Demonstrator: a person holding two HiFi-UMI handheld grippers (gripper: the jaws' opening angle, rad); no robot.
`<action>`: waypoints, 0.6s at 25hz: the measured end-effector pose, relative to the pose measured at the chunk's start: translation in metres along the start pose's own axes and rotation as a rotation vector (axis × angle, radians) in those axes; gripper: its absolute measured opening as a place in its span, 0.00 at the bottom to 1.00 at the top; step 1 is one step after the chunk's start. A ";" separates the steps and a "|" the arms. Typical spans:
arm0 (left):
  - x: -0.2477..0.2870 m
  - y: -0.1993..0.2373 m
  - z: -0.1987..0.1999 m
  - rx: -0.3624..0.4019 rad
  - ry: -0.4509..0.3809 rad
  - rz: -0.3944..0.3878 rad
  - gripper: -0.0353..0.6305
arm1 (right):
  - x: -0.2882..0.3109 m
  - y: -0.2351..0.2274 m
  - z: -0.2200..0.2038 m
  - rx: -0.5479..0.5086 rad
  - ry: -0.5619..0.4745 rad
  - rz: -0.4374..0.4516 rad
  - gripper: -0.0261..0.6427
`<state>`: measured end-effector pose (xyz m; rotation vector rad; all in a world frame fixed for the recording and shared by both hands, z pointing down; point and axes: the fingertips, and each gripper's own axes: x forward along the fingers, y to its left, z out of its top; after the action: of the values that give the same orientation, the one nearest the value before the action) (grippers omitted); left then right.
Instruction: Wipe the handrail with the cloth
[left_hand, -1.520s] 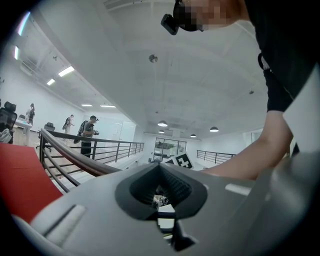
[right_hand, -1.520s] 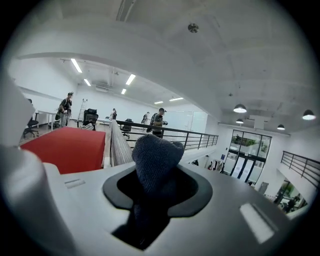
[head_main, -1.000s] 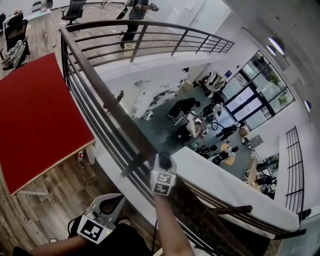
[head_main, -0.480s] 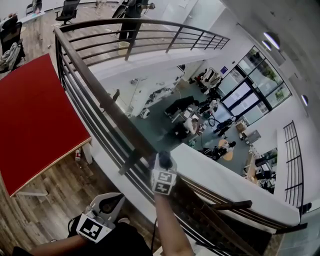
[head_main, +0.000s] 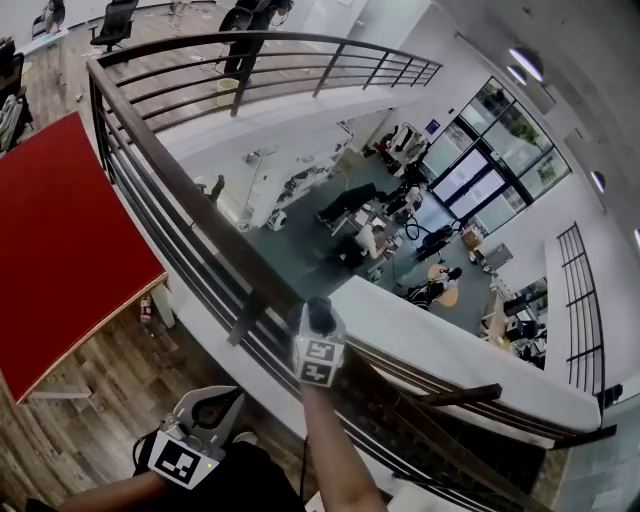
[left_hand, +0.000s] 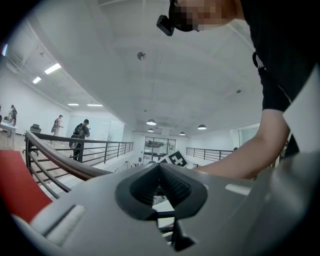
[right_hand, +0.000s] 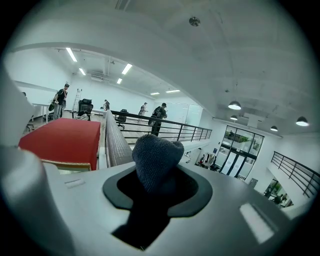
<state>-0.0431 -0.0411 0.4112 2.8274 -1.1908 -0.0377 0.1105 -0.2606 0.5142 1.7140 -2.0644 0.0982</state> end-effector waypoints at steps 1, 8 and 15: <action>0.001 0.000 0.000 -0.004 0.001 0.000 0.05 | -0.001 -0.003 -0.001 0.000 0.002 -0.003 0.22; 0.006 -0.002 -0.006 -0.044 0.009 -0.010 0.05 | -0.008 -0.014 -0.009 0.028 0.004 -0.042 0.22; 0.009 -0.004 -0.011 -0.083 0.025 -0.035 0.05 | -0.019 -0.022 -0.016 0.036 0.023 -0.059 0.22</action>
<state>-0.0333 -0.0442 0.4223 2.7689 -1.1078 -0.0520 0.1390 -0.2424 0.5162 1.7855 -2.0046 0.1366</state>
